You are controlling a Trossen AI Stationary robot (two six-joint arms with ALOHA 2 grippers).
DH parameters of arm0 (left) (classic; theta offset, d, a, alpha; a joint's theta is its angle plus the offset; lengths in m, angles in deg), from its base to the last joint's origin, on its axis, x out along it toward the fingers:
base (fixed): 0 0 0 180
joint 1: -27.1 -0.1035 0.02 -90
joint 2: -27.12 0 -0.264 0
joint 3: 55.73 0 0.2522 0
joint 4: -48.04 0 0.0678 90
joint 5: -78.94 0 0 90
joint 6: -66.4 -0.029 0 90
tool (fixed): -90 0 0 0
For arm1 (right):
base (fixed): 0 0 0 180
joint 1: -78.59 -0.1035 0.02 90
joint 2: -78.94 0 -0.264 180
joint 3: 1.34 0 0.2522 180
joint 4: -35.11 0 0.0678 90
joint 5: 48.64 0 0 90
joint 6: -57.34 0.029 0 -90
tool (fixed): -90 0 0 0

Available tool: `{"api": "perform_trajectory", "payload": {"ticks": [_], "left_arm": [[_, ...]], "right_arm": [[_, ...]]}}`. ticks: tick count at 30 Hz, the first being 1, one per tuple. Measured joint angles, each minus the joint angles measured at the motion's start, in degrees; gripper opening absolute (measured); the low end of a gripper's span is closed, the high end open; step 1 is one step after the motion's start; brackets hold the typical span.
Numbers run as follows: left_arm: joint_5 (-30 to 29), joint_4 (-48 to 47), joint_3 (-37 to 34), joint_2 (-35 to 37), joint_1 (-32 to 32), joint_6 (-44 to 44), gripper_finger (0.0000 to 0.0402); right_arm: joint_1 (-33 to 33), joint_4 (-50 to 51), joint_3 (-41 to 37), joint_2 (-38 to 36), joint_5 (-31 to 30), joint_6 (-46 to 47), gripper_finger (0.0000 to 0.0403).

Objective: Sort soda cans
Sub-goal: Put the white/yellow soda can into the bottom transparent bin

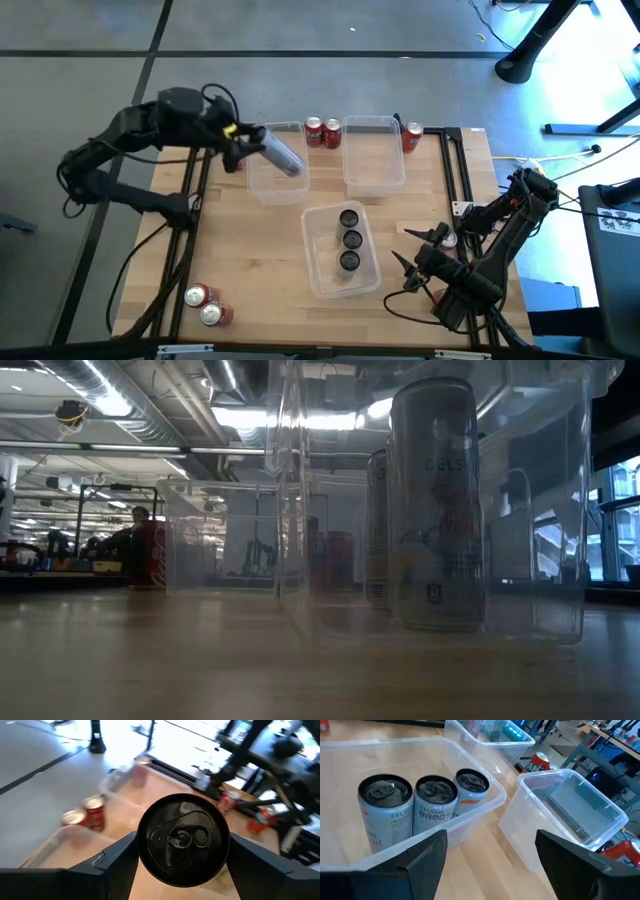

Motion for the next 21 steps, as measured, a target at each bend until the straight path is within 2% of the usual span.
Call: {"api": "perform_trajectory", "payload": {"ticks": [7,10,21], "left_arm": [[-0.06,3.80,-0.02,-5.95,9.95,-0.09,0.0260],[-2.09,3.99,-0.02,-8.71,13.38,-0.64,0.0260],[-7.01,8.25,-0.07,-17.40,21.03,-2.00,0.0261]], "right_arm": [[0.00,0.42,0.00,0.00,0.02,-0.11,0.0303],[0.00,0.41,0.00,0.00,0.02,-0.13,0.0303],[0.00,0.36,0.00,0.00,-0.80,-0.13,0.0303]]}}
